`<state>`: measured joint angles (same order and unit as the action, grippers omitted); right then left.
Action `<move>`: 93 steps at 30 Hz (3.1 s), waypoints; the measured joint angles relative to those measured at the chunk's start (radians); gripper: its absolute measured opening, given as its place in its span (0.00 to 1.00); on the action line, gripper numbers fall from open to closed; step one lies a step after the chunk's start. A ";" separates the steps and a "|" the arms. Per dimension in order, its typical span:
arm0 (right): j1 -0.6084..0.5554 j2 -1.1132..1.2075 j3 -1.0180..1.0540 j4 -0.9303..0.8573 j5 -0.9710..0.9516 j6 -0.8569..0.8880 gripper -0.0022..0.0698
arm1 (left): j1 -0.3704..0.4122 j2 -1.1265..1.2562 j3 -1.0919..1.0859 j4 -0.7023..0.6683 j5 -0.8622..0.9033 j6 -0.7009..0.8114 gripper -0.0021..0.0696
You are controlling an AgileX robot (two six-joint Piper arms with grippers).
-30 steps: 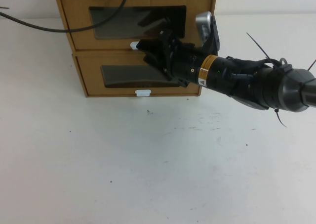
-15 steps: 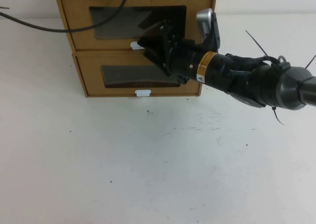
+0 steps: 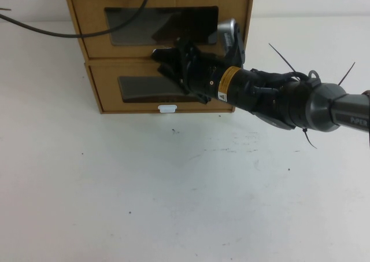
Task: Open the shoe box
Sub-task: 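Pull the top drawer of the cardboard box fully open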
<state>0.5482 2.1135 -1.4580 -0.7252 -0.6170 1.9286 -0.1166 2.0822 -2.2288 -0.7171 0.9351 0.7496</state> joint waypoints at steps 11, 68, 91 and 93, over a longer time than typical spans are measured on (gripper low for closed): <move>0.006 0.002 -0.004 0.043 -0.010 0.000 0.38 | 0.000 0.001 0.000 0.000 -0.004 0.000 0.02; 0.000 -0.092 0.124 -0.007 -0.034 0.055 0.03 | -0.001 0.002 0.000 -0.015 0.015 0.000 0.02; 0.041 -0.214 0.322 -0.061 -0.110 0.083 0.03 | -0.001 0.002 0.000 -0.015 0.016 0.000 0.02; 0.043 -0.224 0.341 -0.061 -0.110 0.083 0.03 | -0.001 0.002 0.000 -0.015 0.016 0.000 0.02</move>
<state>0.5915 1.8899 -1.1172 -0.7860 -0.7266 2.0117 -0.1181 2.0844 -2.2288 -0.7318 0.9509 0.7496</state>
